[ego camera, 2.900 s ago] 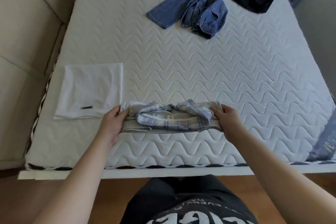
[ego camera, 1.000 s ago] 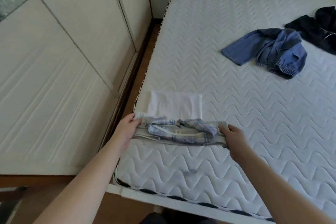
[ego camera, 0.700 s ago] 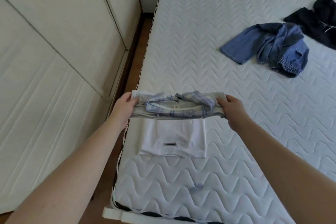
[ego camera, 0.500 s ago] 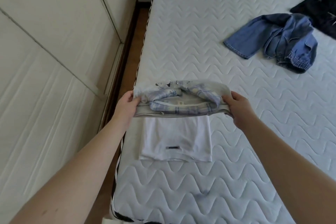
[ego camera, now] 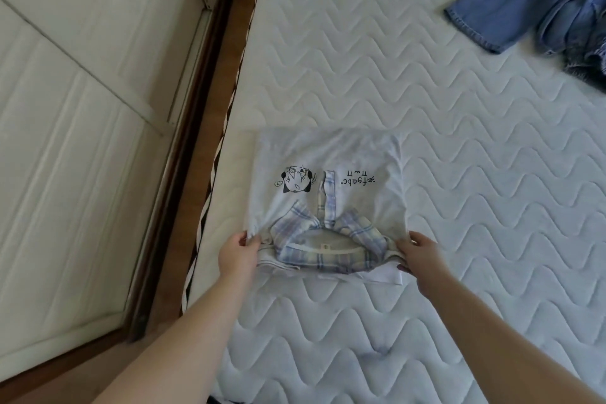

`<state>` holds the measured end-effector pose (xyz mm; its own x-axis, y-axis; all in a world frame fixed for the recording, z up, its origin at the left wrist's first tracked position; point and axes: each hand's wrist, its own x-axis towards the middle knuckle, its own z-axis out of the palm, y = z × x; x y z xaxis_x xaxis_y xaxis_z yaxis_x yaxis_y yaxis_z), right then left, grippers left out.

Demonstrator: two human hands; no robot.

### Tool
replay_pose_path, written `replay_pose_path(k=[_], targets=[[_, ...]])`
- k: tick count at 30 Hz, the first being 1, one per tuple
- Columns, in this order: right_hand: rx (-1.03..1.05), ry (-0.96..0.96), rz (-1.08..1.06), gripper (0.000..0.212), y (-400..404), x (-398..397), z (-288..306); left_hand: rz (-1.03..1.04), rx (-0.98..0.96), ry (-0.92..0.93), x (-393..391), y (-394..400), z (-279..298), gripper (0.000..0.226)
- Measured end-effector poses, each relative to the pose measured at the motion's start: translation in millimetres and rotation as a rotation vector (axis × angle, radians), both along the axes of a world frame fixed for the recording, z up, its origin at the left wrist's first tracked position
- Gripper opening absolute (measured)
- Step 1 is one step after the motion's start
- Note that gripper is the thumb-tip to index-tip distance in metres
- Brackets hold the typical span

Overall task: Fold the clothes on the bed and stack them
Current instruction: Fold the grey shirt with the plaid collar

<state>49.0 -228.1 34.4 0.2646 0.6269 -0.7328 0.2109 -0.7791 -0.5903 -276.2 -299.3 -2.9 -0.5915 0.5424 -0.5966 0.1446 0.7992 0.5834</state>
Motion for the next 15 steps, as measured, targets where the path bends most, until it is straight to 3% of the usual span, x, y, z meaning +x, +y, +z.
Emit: replay_pose_path(k=[8, 11, 15], targets=[[0.013, -0.239, 0.204, 0.018, -24, 19, -38, -0.059, -0.023, 0.159, -1, -8, -17, 0.026], [0.029, -0.357, 0.307, 0.022, -27, 20, -41, -0.032, -0.047, 0.172, -2, -6, -25, 0.033], [0.003, -0.378, 0.329, 0.028, -31, 15, -44, -0.007, -0.069, 0.135, 0, -6, -31, 0.04]])
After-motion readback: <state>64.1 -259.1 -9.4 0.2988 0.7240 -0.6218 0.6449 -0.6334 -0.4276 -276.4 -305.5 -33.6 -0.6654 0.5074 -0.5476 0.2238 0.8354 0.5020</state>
